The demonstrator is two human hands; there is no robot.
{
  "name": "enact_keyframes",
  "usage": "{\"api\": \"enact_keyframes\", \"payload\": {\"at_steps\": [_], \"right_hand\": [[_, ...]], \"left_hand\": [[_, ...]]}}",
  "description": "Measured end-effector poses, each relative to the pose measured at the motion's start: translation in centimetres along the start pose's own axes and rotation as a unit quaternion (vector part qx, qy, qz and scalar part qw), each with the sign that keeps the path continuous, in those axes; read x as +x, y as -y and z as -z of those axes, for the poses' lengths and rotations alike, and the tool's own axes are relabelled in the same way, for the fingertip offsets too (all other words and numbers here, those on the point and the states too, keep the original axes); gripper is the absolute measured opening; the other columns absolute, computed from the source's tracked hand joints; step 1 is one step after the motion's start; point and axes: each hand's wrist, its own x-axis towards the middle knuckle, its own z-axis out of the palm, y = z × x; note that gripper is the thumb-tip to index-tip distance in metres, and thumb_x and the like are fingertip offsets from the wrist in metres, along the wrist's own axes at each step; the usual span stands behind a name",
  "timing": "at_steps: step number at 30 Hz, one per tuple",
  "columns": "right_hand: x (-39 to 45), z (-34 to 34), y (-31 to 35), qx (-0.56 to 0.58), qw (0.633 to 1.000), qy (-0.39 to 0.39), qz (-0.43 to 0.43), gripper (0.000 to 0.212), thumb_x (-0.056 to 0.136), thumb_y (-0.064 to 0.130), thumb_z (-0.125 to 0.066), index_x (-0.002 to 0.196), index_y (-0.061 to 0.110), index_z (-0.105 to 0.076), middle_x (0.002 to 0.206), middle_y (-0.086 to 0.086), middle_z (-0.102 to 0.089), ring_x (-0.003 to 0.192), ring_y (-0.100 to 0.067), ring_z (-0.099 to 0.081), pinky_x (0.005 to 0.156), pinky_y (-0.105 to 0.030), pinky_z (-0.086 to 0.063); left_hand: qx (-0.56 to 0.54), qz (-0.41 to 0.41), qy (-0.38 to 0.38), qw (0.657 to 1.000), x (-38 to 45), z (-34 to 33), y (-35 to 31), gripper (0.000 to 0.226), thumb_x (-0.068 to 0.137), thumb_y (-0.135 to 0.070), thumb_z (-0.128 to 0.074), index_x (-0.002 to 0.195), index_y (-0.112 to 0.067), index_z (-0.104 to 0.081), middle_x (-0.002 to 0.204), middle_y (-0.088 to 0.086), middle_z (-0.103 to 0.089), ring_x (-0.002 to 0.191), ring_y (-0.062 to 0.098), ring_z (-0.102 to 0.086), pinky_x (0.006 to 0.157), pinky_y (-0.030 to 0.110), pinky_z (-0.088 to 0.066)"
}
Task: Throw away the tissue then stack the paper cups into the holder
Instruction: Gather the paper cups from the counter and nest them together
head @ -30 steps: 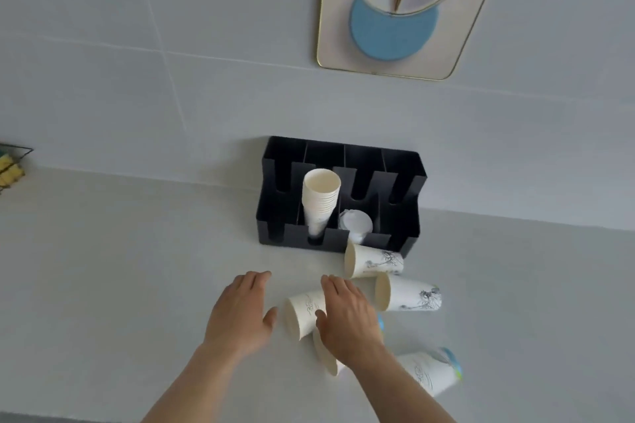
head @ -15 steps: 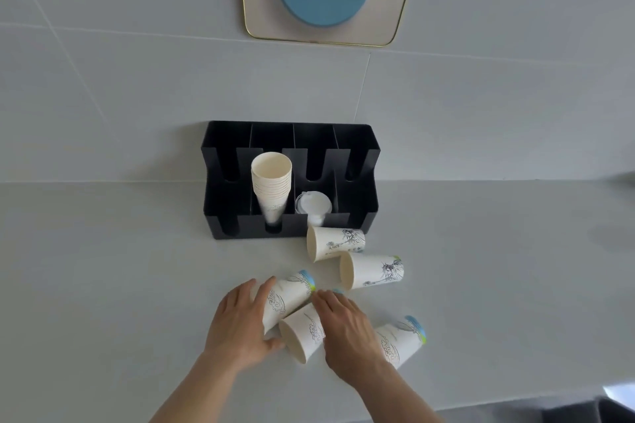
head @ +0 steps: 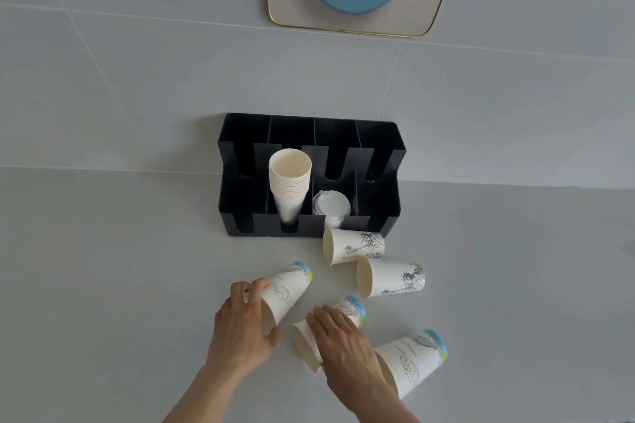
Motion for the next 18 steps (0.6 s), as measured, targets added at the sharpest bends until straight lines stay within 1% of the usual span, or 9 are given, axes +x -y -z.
{"api": "enact_keyframes", "payload": {"at_steps": [2, 5, 7, 10, 12, 14, 16, 18], "right_hand": [[0.3, -0.2, -0.3, 0.001, 1.000, -0.013, 0.002, 0.095, 0.023, 0.025, -0.100, 0.113, 0.011, -0.072, 0.113, -0.003, -0.074, 0.106, -0.022, -0.072, 0.090, -0.031, -0.061], [0.9, 0.7, -1.0, 0.020, 0.998, -0.050, -0.010, 0.087, 0.034, 0.033, -0.098, 0.115, 0.013, -0.071, 0.110, -0.001, -0.073, 0.103, -0.022, -0.072, 0.085, -0.030, -0.062], [1.0, 2.0, -1.4, 0.034, 0.996, -0.079, -0.032, 0.087, 0.038, 0.037, -0.097, 0.116, 0.014, -0.069, 0.111, 0.001, -0.072, 0.103, -0.020, -0.071, 0.085, -0.028, -0.061], [1.2, 2.7, -1.7, 0.083, 0.986, -0.123, -0.078, 0.083, 0.048, 0.040, -0.095, 0.122, 0.017, -0.064, 0.117, 0.005, -0.070, 0.105, -0.018, -0.068, 0.081, -0.030, -0.060], [1.5, 3.3, -1.9, 0.136, 0.971, -0.155, -0.124, 0.078, 0.057, 0.044, -0.092, 0.125, 0.021, -0.061, 0.115, 0.010, -0.067, 0.101, -0.018, -0.067, 0.074, -0.032, -0.057], [2.2, 4.3, -2.1, 0.185, 0.952, -0.178, -0.169, 0.074, 0.060, 0.047, -0.090, 0.124, 0.025, -0.059, 0.111, 0.011, -0.066, 0.094, -0.019, -0.067, 0.071, -0.033, -0.055], [2.7, 5.8, -2.4, 0.233, 0.927, -0.219, -0.196, 0.072, 0.061, 0.046, -0.091, 0.123, 0.023, -0.061, 0.109, 0.009, -0.067, 0.093, -0.017, -0.065, 0.072, -0.033, -0.053], [3.3, 7.5, -2.4, 0.287, 0.896, -0.259, -0.221, 0.070, 0.062, 0.044, -0.093, 0.122, 0.022, -0.063, 0.106, 0.010, -0.069, 0.093, -0.012, -0.063, 0.076, -0.030, -0.051]], "left_hand": [[-0.004, -0.006, -0.020, 1.000, 0.7, 1.0, 0.0, 0.077, 0.073, -0.033, -0.075, 0.140, -0.034, -0.038, 0.132, -0.002, -0.035, 0.115, 0.026, -0.052, 0.090, 0.038, -0.053], [-0.006, -0.026, -0.062, 0.998, 1.8, 3.1, -0.5, 0.086, 0.070, -0.031, -0.073, 0.148, -0.035, -0.036, 0.138, -0.002, -0.039, 0.118, 0.026, -0.046, 0.091, 0.041, -0.052], [0.000, -0.056, -0.078, 0.995, 2.4, 4.3, -1.1, 0.093, 0.069, -0.034, -0.073, 0.152, -0.033, -0.031, 0.142, -0.003, -0.043, 0.124, 0.025, -0.044, 0.095, 0.041, -0.051], [-0.001, -0.066, -0.057, 0.996, 2.4, 4.5, -0.9, 0.092, 0.068, -0.040, -0.069, 0.151, -0.026, -0.031, 0.147, -0.006, -0.046, 0.132, 0.022, -0.038, 0.104, 0.037, -0.044], [-0.007, -0.065, -0.032, 0.997, 2.0, 4.0, -0.7, 0.092, 0.069, -0.041, -0.069, 0.151, -0.023, -0.031, 0.150, -0.007, -0.044, 0.135, 0.019, -0.035, 0.108, 0.034, -0.041], [-0.020, -0.073, -0.024, 0.997, 1.8, 3.4, -0.6, 0.094, 0.069, -0.043, -0.070, 0.152, -0.022, -0.032, 0.152, -0.008, -0.043, 0.137, 0.018, -0.035, 0.110, 0.033, -0.040], [-0.037, -0.091, -0.020, 0.995, 1.7, 3.1, -0.9, 0.095, 0.070, -0.045, -0.071, 0.153, -0.022, -0.030, 0.154, -0.008, -0.041, 0.138, 0.017, -0.032, 0.112, 0.032, -0.039], [-0.057, -0.105, -0.013, 0.993, 1.6, 2.7, -1.2, 0.097, 0.071, -0.047, -0.073, 0.154, -0.023, -0.028, 0.154, -0.010, -0.038, 0.139, 0.013, -0.030, 0.114, 0.029, -0.037]]}}
